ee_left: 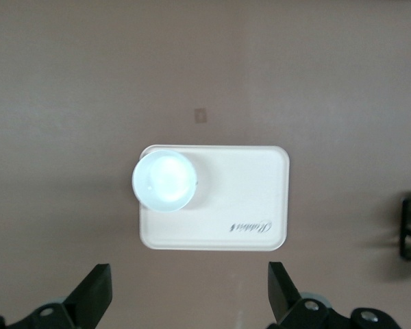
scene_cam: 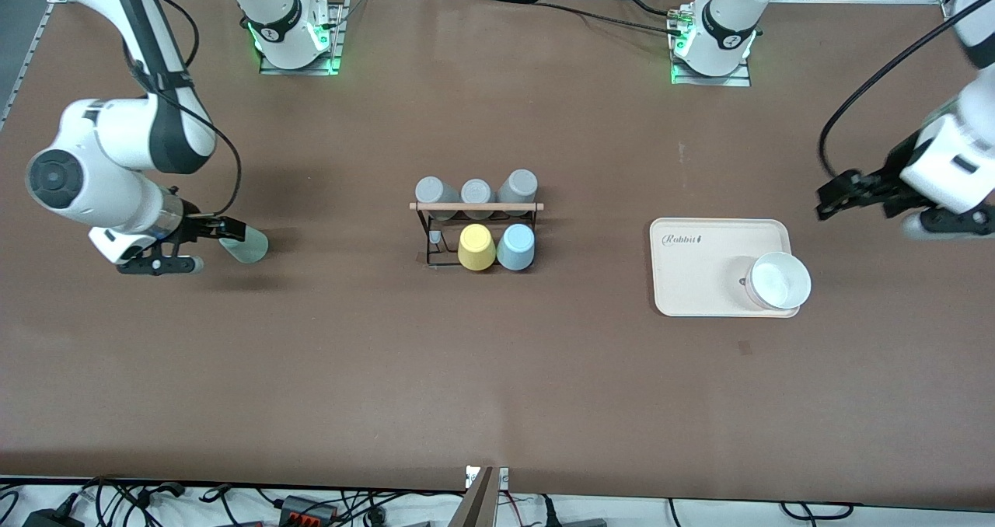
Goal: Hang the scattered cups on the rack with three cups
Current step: 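Grasp the standing light blue cup with the right gripper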
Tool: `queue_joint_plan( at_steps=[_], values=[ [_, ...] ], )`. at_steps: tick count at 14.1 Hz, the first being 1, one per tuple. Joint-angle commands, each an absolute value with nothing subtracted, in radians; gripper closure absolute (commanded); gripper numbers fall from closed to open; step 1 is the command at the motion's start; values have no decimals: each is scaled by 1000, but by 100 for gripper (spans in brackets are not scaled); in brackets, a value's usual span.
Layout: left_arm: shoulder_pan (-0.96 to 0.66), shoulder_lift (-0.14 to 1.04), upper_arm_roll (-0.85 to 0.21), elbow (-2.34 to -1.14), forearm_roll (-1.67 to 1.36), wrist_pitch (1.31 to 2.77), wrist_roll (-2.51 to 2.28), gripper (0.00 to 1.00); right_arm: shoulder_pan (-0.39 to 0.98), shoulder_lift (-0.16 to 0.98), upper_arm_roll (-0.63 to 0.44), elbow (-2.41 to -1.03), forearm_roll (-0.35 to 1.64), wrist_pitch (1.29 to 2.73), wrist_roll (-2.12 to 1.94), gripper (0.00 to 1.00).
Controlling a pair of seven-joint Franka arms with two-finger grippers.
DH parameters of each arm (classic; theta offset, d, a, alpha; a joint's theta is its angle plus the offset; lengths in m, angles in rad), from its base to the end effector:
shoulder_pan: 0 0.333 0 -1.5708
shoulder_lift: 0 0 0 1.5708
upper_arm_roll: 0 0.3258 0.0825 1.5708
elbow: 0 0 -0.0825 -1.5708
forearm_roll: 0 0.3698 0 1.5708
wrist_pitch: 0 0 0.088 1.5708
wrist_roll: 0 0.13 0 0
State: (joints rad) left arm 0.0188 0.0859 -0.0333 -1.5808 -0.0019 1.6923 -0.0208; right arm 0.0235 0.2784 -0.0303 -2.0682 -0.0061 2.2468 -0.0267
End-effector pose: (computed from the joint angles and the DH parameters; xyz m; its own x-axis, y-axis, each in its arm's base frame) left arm 0.5774 -0.0078 0.5696 0.9997 0.0067 0.0255 0.0066 -1.0000 0.0053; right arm 0.5652 -0.0039 0.2855 0.9947 0.0241 -0.0999 0.0252 -0.9996 0.0100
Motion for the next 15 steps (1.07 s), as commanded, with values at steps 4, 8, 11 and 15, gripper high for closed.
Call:
queue_joint_plan(
  at_steps=[4, 8, 11, 15],
  values=[
    [81, -15, -52, -1655, 3, 1670, 149, 0, 15, 333, -44, -2144, -15, 2427, -29, 0],
    [80, -58, -64, -1695, 3, 1674, 98, 0, 17, 359, -52, -2146, -17, 2434, -31, 0],
    [80, -64, -75, -1695, 3, 1674, 83, 0, 21, 360, -52, -2164, -18, 2434, -29, 0],
    [80, -66, -74, -1686, 3, 1674, 81, 0, 26, 383, -52, -2164, -17, 2434, -29, 0]
  ],
)
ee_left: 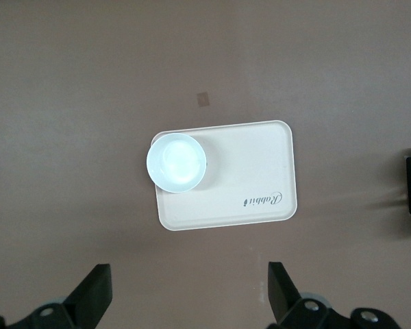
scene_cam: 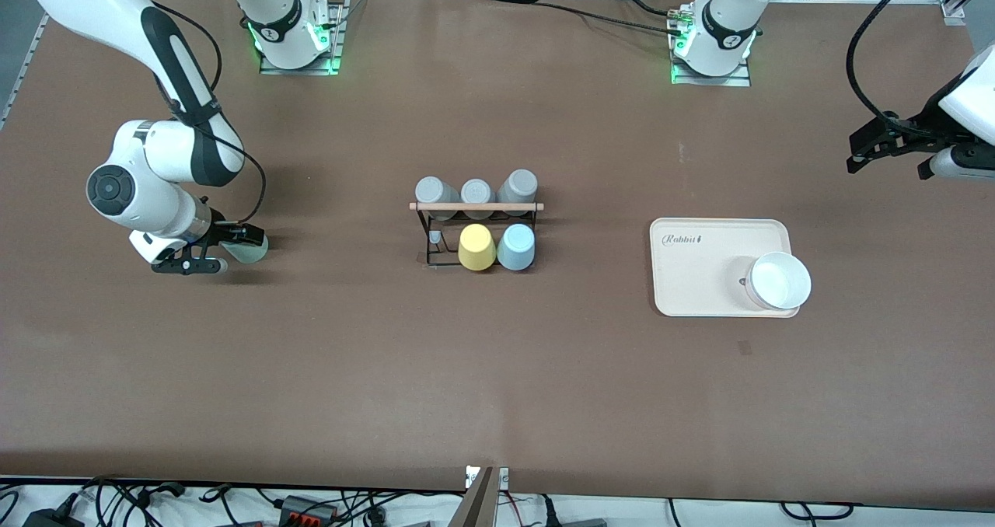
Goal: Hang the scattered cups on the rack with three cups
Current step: 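Grasp the standing light blue cup with the right gripper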
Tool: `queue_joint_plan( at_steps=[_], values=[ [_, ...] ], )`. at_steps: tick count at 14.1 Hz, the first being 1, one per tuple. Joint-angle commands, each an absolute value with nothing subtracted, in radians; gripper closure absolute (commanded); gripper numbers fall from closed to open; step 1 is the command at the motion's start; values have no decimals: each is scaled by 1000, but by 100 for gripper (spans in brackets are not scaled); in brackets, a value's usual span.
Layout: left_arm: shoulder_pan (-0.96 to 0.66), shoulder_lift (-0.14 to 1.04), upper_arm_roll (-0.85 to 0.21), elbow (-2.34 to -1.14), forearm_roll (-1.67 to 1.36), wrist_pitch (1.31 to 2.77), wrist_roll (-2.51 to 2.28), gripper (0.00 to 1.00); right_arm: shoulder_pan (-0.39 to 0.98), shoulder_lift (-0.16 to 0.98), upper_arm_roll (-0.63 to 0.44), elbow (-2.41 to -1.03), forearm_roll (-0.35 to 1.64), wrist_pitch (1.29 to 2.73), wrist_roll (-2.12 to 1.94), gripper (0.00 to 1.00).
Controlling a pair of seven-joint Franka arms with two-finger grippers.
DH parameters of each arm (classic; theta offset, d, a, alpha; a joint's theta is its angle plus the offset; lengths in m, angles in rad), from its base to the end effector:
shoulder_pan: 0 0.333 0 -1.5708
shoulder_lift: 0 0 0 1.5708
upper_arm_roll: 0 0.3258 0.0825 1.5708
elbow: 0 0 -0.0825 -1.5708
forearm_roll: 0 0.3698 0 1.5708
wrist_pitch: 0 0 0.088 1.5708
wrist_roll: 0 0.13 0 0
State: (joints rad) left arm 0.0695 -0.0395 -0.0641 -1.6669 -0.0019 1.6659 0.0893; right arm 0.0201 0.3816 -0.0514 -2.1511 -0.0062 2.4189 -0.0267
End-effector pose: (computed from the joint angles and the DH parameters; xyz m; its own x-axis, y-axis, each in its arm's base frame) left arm 0.5364 0.0020 0.5967 0.9958 -0.0837 0.0382 -0.0836 -0.9965 -0.0041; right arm 0.5495 -0.0177 0.2096 0.9935 0.0017 -0.1137 0.0040 -0.9998 0.0196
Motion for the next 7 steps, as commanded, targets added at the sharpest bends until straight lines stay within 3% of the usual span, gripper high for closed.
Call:
queue_joint_plan(
  at_steps=[1, 2, 3, 4, 5, 7],
  values=[
    [80, -63, -74, -1681, 3, 1674, 81, 0, 20, 387, -52, -2164, -17, 2434, -29, 0],
    [80, -61, -74, -1681, 3, 1674, 83, 0, 18, 387, -52, -2161, -17, 2434, -31, 0],
    [80, -61, -74, -1681, 3, 1674, 83, 0, 18, 387, -52, -2158, -17, 2433, -31, 9],
    [80, -61, -74, -1681, 5, 1674, 83, 0, 18, 384, -52, -2157, -17, 2431, -31, 41],
    [80, -61, -74, -1681, 5, 1672, 84, 0, 18, 380, -52, -2155, -17, 2428, -31, 61],
    [80, -61, -74, -1681, 5, 1672, 87, 0, 20, 368, -52, -2151, -17, 2418, -41, 73]
  ],
)
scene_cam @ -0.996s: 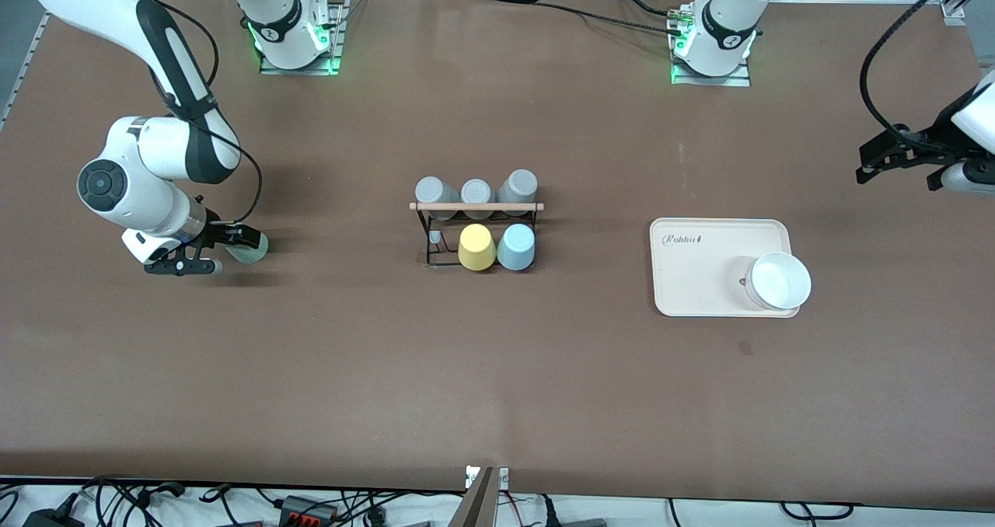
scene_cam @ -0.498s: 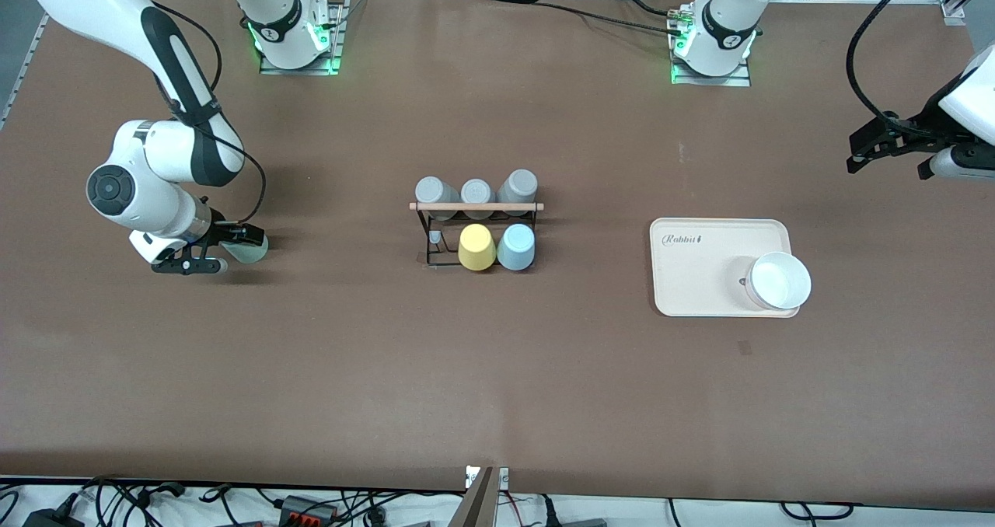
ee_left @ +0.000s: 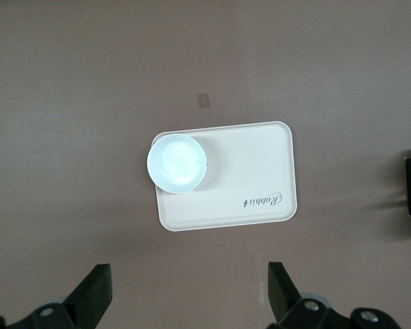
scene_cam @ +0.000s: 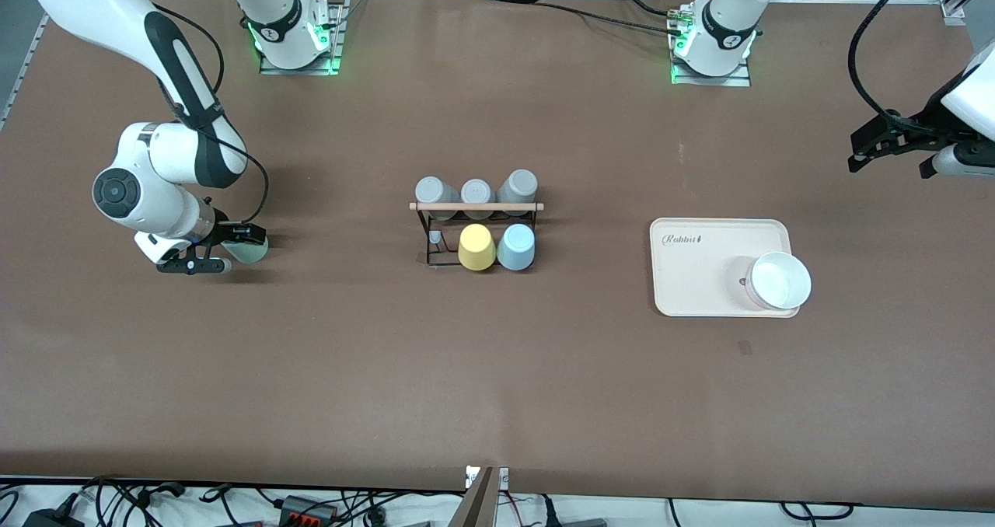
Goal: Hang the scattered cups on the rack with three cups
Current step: 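Grasp the standing light blue cup with the right gripper, then lift and carry the light blue cup with the right gripper to the rack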
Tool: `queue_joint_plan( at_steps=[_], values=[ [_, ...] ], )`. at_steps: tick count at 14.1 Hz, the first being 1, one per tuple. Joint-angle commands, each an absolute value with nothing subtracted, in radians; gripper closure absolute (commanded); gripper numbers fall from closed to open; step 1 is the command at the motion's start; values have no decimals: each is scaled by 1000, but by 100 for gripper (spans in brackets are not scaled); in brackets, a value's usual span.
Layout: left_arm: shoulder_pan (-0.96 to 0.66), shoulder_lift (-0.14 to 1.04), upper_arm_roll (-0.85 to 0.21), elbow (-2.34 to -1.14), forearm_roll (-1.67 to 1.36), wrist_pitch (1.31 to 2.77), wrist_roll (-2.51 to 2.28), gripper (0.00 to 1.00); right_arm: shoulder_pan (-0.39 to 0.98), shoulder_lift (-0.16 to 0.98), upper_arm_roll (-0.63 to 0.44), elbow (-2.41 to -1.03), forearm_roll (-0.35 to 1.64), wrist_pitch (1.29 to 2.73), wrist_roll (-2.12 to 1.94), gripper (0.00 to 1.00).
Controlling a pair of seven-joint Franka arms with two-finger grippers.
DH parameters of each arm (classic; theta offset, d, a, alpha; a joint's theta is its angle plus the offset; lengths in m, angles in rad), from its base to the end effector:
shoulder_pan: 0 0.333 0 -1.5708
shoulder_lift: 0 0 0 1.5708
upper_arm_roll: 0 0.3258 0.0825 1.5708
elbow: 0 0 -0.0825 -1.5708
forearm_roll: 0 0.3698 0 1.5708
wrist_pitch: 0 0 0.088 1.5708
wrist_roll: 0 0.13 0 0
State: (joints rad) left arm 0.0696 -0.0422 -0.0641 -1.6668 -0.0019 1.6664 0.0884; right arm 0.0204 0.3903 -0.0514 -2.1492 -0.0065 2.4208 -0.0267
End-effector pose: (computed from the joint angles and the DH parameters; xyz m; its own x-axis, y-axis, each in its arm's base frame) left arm 0.5358 0.0020 0.5982 0.9957 -0.0827 0.0415 -0.0826 -0.9966 -0.0045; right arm 0.5495 -0.0175 0.2056 0.9929 0.0023 -0.1186 0.0047 -0.9998 0.0201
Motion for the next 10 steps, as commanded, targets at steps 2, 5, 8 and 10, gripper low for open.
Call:
queue_joint_plan(
  at_steps=[2, 5, 8, 10],
  values=[
    [80, -63, -74, -1681, 6, 1672, 87, 0, 25, 356, -51, -2105, -18, 2354, -54, 74],
    [80, -63, -74, -1681, 6, 1671, 90, 0, 32, 357, -20, -1921, -8, 2104, -71, 76],
    [80, -63, -74, -1681, 8, 1671, 91, 0, 63, 383, 69, -1642, 3, 1831, -31, 80],
    [80, -63, -74, -1681, 8, 1671, 91, 0, 136, 411, 74, -1519, 6, 1757, 87, 80]
  ],
)
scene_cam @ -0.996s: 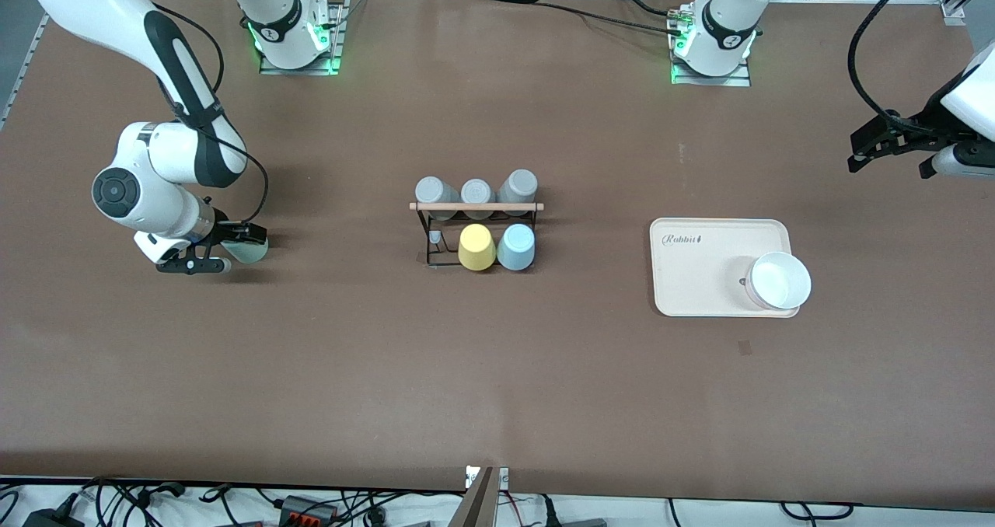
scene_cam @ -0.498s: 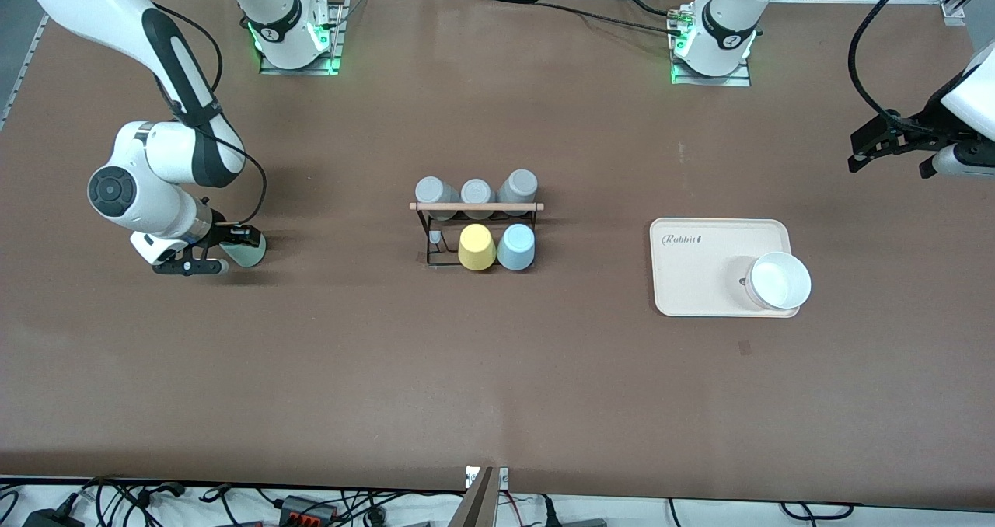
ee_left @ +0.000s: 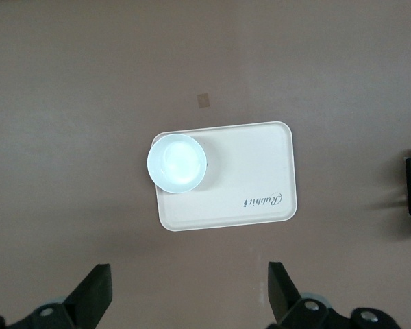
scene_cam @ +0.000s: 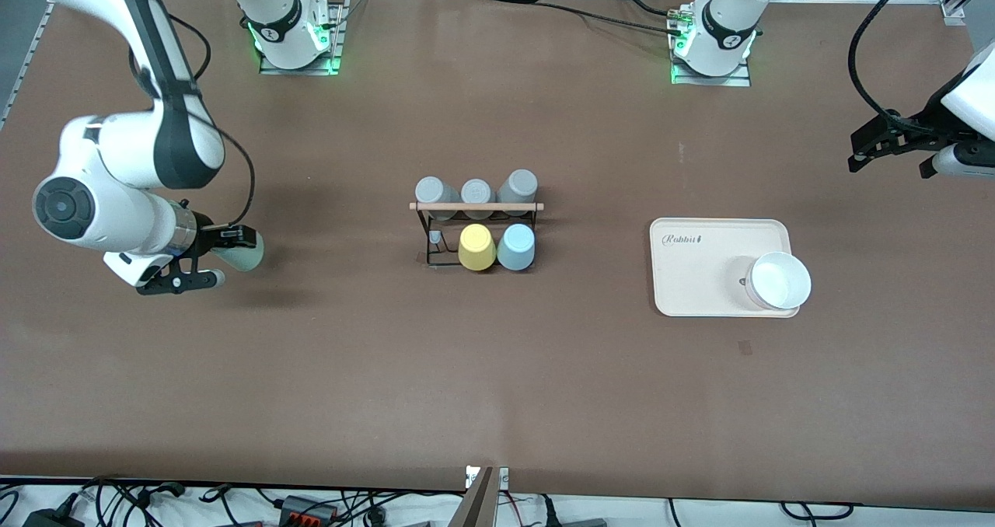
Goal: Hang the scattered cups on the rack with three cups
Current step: 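Lift and carry the light blue cup with the right gripper to the rack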
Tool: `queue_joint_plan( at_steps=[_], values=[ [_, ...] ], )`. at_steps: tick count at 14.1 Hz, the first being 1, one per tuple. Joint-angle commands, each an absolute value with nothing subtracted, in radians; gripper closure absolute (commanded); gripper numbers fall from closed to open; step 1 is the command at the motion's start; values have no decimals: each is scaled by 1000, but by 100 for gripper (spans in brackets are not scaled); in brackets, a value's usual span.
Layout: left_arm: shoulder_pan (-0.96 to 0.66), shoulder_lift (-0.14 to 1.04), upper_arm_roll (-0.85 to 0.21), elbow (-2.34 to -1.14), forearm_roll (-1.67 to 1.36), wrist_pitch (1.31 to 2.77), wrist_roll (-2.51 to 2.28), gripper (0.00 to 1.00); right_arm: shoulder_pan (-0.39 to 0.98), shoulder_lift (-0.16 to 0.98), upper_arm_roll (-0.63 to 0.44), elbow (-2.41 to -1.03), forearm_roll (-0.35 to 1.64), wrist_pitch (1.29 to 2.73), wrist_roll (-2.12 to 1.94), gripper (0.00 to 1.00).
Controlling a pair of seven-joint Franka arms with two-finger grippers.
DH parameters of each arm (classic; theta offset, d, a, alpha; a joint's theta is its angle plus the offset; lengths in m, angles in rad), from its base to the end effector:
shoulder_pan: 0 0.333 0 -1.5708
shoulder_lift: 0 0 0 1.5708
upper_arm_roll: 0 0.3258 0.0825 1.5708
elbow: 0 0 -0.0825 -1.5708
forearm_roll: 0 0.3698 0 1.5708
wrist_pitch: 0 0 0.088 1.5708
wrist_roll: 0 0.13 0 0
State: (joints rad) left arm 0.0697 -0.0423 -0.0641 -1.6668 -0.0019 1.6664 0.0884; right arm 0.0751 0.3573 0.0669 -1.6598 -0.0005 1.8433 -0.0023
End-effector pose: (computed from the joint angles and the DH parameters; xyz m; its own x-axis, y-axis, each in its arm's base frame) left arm 0.5357 0.0021 0.5983 0.9957 -0.0826 0.0416 -0.0825 -0.9966 -0.0045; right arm 0.6188 0.0846 0.3814 0.9748 0.1417 -0.1721 0.1398 -0.9899 -0.0233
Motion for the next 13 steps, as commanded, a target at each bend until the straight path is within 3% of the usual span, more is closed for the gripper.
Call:
queue_joint_plan(
  at_steps=[1, 8, 13],
  values=[
    [80, -63, -74, -1683, 8, 1671, 91, 0, 179, 413, 74, -1500, 17, 1744, 154, 80],
    [80, -64, -74, -1683, 8, 1667, 91, 0, 425, 497, 75, -1395, 35, 1776, 624, 79],
    [81, -64, -74, -1683, 8, 1666, 94, 0, 479, 545, 75, -1373, 133, 1862, 738, 78]
  ],
)
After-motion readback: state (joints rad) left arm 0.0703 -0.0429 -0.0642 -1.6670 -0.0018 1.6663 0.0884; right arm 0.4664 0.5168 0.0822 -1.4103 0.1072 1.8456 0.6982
